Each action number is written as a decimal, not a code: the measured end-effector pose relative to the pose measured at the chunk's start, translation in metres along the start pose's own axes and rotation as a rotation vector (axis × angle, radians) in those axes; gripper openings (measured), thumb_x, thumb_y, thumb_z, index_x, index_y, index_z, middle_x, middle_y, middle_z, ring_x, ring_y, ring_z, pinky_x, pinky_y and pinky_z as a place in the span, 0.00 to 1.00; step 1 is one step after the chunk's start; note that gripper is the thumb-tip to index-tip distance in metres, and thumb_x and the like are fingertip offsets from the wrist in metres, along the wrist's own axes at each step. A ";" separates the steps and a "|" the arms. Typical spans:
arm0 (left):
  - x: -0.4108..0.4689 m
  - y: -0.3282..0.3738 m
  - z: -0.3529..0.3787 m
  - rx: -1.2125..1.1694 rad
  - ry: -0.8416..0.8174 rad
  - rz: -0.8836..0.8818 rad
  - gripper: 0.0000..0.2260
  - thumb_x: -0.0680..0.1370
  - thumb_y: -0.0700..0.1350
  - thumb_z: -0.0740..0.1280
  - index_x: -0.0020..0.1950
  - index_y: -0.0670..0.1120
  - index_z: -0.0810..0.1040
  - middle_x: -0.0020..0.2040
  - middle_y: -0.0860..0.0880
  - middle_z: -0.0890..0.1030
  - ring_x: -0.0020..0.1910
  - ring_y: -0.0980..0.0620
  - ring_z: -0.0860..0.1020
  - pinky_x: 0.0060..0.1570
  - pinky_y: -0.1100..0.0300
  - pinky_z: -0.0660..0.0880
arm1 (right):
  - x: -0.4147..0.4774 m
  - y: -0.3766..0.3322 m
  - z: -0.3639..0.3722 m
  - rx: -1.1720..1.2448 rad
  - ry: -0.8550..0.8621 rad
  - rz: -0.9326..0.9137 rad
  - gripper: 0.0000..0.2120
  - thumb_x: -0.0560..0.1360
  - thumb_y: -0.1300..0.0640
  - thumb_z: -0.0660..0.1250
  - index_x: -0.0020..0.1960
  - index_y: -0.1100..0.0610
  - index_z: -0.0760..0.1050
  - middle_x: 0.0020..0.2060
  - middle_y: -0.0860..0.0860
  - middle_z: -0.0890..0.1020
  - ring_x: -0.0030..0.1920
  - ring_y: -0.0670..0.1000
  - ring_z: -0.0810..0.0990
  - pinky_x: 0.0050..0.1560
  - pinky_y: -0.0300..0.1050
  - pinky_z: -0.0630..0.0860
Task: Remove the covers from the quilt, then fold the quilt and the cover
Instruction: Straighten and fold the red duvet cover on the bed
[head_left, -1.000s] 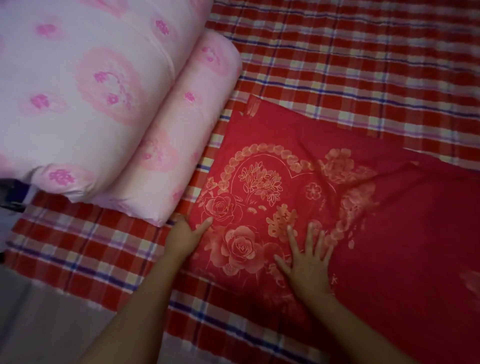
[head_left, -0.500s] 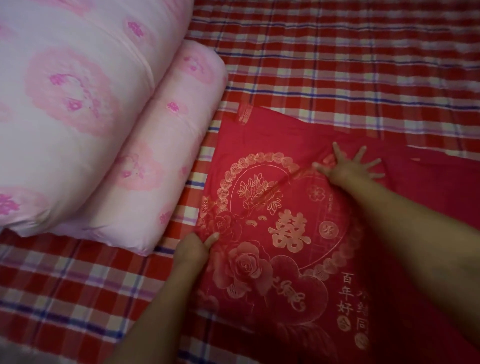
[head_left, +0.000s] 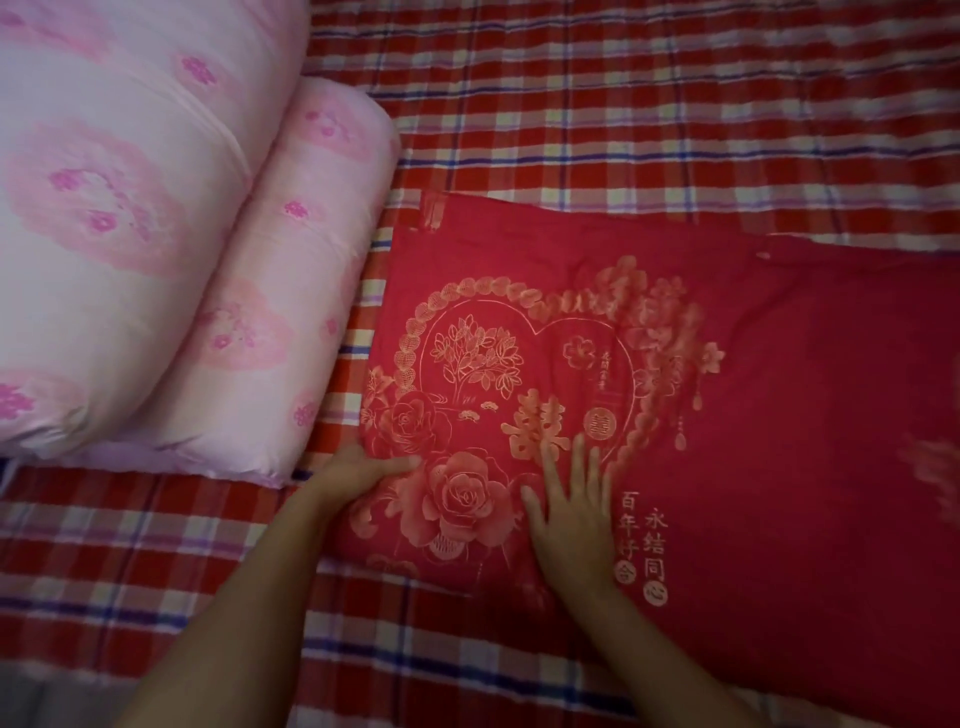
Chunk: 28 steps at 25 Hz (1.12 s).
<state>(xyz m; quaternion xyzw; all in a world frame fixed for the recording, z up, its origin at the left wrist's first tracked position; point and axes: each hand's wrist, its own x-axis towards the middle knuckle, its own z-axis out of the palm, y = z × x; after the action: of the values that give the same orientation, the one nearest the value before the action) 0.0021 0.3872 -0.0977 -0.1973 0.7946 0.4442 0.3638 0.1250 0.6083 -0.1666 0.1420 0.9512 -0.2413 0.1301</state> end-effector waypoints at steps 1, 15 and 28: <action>-0.007 0.005 -0.002 0.009 -0.059 0.019 0.33 0.59 0.52 0.81 0.61 0.45 0.75 0.52 0.50 0.82 0.49 0.51 0.82 0.58 0.53 0.75 | -0.003 0.000 -0.002 0.017 -0.021 -0.024 0.34 0.71 0.31 0.26 0.74 0.42 0.36 0.74 0.52 0.36 0.75 0.54 0.33 0.72 0.48 0.30; -0.123 0.216 0.203 0.072 -0.255 0.507 0.11 0.62 0.36 0.65 0.42 0.44 0.73 0.25 0.56 0.76 0.24 0.64 0.72 0.28 0.72 0.69 | 0.031 0.075 -0.216 1.550 -0.609 0.229 0.23 0.75 0.32 0.47 0.67 0.36 0.62 0.56 0.45 0.80 0.46 0.50 0.81 0.48 0.50 0.73; -0.106 0.103 0.321 0.700 -0.401 0.397 0.28 0.74 0.54 0.69 0.72 0.51 0.67 0.44 0.49 0.80 0.45 0.52 0.79 0.44 0.67 0.71 | -0.011 0.204 -0.151 0.892 -0.199 0.613 0.16 0.74 0.63 0.65 0.62 0.64 0.72 0.58 0.59 0.79 0.57 0.57 0.78 0.60 0.47 0.74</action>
<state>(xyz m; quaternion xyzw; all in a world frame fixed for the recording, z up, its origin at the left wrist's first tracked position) 0.1357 0.7130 -0.0697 0.1841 0.8332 0.2393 0.4633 0.1757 0.8532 -0.1209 0.4302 0.6549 -0.5844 0.2109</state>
